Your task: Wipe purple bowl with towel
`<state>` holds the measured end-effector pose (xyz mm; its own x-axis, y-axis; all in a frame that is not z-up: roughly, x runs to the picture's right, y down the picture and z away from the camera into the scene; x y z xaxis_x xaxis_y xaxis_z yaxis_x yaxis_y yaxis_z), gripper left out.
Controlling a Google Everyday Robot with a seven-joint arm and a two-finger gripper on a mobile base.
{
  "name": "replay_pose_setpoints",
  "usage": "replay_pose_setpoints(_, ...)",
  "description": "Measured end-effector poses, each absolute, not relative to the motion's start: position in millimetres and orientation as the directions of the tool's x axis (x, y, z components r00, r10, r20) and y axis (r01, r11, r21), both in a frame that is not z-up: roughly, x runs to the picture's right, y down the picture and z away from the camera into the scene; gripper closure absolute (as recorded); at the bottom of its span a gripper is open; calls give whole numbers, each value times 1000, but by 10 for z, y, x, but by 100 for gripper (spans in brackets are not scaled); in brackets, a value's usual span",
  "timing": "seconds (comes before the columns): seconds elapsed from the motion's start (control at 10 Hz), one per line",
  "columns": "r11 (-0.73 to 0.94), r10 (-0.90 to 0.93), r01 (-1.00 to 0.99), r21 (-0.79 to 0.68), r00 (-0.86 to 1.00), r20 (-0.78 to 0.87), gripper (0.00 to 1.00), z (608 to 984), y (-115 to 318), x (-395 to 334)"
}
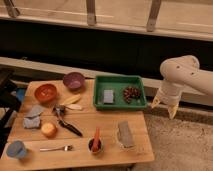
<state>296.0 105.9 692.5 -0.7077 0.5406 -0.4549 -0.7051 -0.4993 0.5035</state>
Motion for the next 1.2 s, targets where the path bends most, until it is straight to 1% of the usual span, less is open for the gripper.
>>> replay_pose_setpoints(0.8, -499, 543, -707, 501, -706, -454, 35, 6914, 1058, 2951)
replay_pose_setpoints(1.0, -502, 570, -737, 453, -676, -467, 35, 6872, 1002, 2867)
replay_pose_setpoints(1.2, -500, 609, -778, 380, -628, -485, 35, 6867, 910, 2562)
